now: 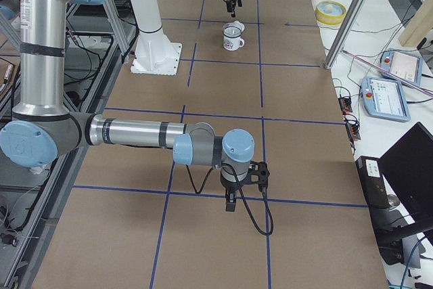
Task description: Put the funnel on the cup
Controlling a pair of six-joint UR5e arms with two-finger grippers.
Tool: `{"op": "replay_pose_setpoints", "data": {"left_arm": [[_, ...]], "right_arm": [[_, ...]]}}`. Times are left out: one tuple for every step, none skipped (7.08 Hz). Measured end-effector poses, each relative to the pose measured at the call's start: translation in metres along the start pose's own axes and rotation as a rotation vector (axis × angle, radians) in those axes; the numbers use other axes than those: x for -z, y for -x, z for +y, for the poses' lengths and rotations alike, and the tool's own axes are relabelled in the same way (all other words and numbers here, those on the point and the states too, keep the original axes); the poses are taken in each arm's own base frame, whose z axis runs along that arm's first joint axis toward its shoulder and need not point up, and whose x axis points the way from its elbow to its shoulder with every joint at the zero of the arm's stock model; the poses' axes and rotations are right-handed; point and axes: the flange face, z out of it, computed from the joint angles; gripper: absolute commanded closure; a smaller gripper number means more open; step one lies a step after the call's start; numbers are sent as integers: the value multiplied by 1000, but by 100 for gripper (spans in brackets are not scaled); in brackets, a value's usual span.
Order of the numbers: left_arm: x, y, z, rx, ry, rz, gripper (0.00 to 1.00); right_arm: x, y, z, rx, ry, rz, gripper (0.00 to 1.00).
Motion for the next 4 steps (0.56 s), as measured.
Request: {"op": "replay_pose_setpoints", "data": {"left_arm": [[11, 47, -17, 52, -19, 63, 0], [13, 110, -28, 105, -37, 111, 0], [10, 177, -33, 139, -47, 125, 0], [11, 250, -35, 147, -46, 122, 0]], "right_arm": [[0, 0, 0, 0, 0, 0, 0], [0, 0, 0, 0, 0, 0, 0], [0, 0, 0, 0, 0, 0, 0], [0, 0, 0, 0, -1, 0, 0]]}}
